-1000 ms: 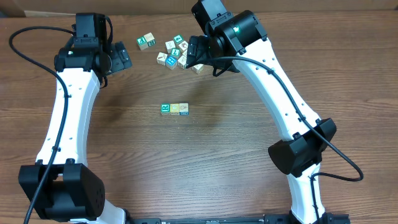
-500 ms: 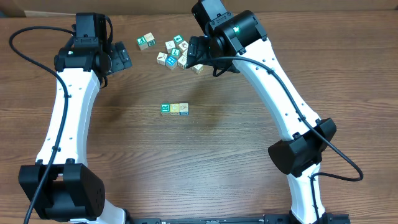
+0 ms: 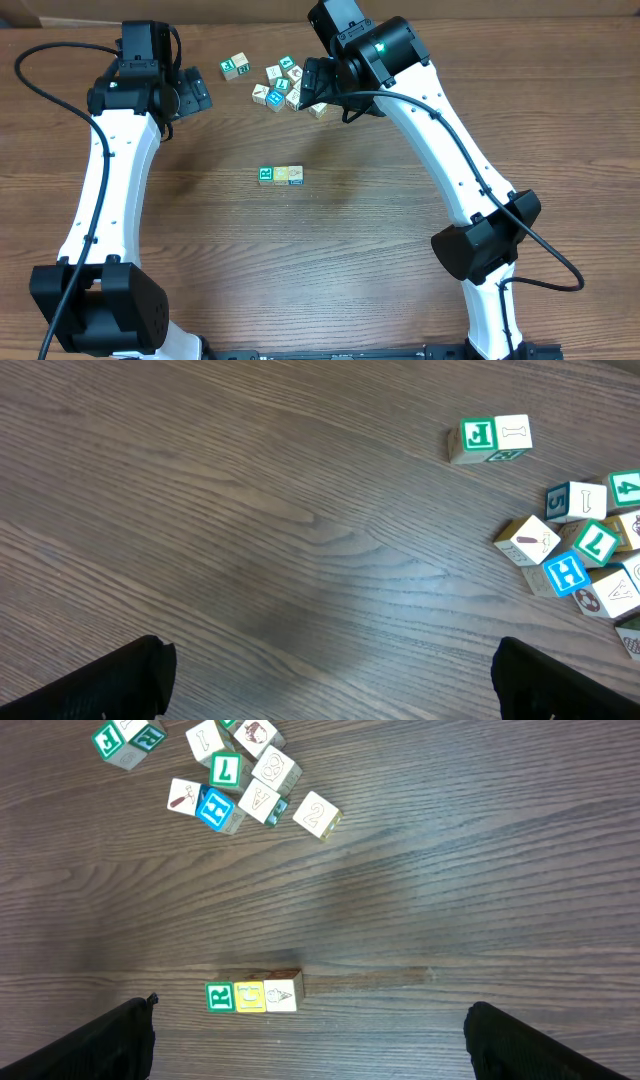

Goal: Form a horizontal line

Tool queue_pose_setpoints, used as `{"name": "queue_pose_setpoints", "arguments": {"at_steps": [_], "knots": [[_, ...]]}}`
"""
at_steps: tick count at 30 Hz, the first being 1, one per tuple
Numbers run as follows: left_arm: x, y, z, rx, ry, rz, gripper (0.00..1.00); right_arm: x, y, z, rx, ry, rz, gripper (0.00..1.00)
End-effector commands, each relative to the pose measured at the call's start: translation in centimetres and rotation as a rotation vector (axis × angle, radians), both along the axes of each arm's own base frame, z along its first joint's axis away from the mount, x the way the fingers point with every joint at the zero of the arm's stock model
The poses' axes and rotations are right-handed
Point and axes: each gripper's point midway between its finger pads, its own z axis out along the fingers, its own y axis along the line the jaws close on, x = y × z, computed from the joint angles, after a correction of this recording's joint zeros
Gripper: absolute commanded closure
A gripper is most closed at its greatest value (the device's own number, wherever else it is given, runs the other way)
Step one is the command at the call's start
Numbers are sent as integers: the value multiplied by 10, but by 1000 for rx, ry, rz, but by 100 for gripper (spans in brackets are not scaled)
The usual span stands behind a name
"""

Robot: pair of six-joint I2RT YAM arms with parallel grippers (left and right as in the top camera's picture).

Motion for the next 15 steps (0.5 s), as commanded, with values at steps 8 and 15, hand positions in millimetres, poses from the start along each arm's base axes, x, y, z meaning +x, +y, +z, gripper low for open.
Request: {"name": "queue_pose_setpoints", "arguments": {"at_steps": [8,15], "knots": [[1,2,0,17,0,4,0,2,1,-1,-9,-9,3,4],[1,2,0,17,0,4,1,12,6,-23,-21,10,3,4]]}}
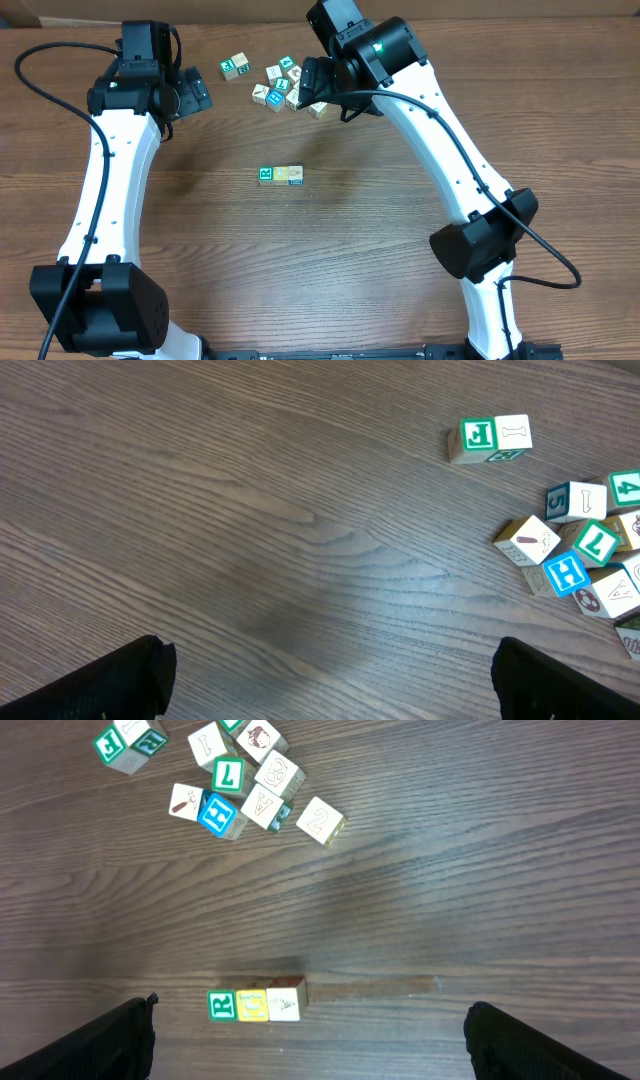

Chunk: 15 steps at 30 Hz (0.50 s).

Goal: Form a horizontal line

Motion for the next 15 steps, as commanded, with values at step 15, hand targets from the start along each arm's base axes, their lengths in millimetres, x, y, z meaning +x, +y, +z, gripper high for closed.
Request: {"name": "queue_pose_setpoints", "arguments": {"at_steps": [15], "knots": [[1,2,0,17,0,4,0,22,13,-42,-21,12,1,0]]}}
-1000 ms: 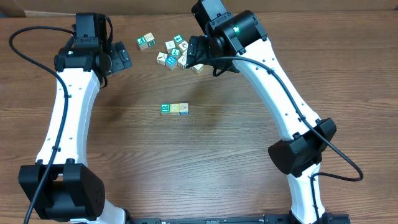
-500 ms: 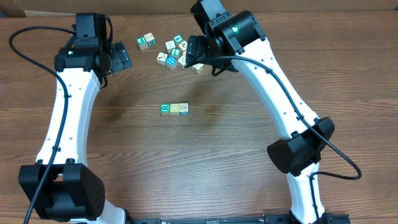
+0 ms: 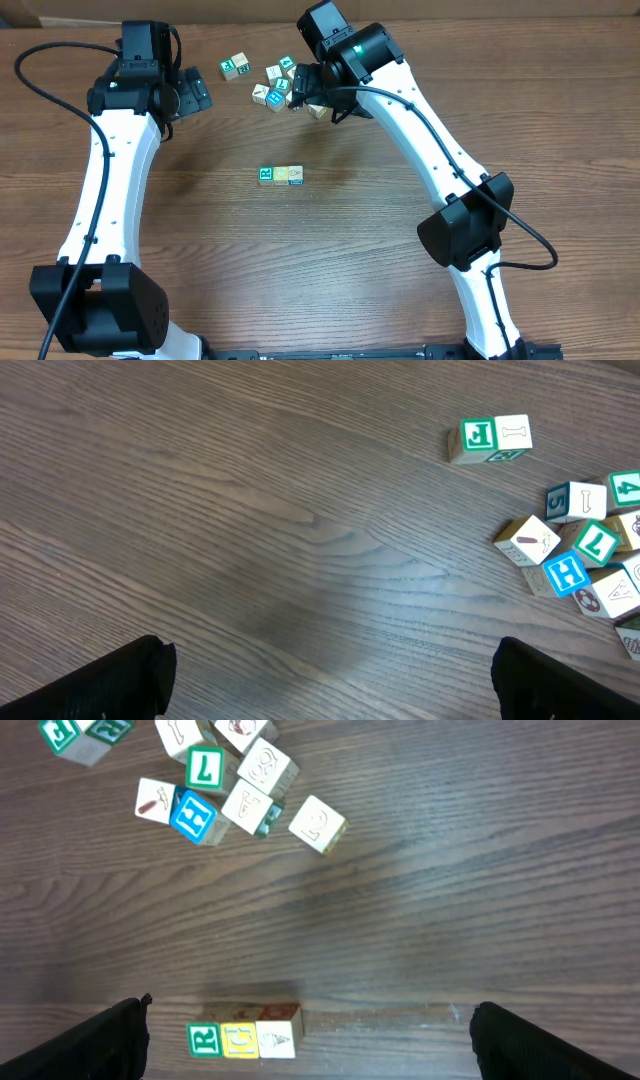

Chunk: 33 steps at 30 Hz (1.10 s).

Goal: Form a horizontal line

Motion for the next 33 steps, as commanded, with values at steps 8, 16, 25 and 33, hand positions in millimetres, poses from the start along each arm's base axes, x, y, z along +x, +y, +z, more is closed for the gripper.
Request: {"name": "queue_pose_setpoints", "arguments": {"at_steps": [8,16,25,33], "knots": [[1,2,0,16,1,4,1,11,6,3,15,-48,2,0],[1,2,0,16,0,4,0,21,4,8,4,-98,-14,0],[1,2,0,16,1,4,0,29,-2,11,-28,-142,-37,11],[1,2,0,16,1,4,0,44,0,20,-24,-216,-54,11]]}}
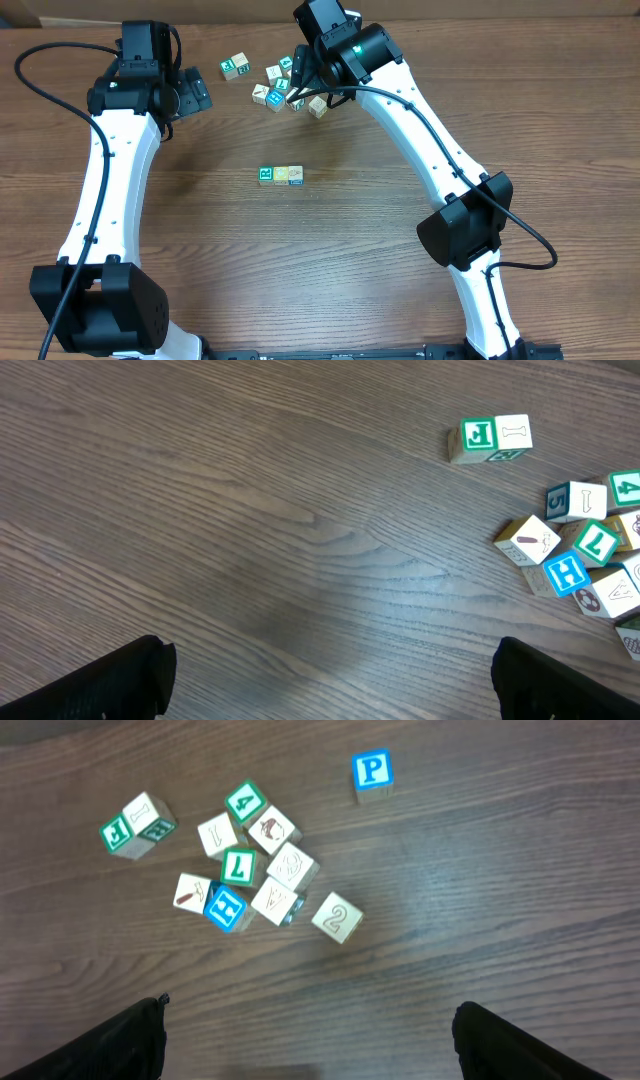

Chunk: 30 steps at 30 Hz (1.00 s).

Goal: Form a horizontal line

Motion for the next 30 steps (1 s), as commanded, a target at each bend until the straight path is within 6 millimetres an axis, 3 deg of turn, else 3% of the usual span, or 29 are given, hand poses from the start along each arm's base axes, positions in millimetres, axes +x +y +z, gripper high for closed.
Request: {"name": "queue_pose_setpoints", "arguments": {"at_steps": [1,8,19,30], "knots": [[1,2,0,17,0,4,0,6,-6,2,-35,-35,-21,11],[1,2,0,17,0,4,0,16,-12,-11,-78,-68,-53,12],[1,2,0,17,0,4,0,35,-1,-88,-49,-115,-59,25],[1,2,0,17,0,4,0,45,5,-122,17,-187,-94,30]]}}
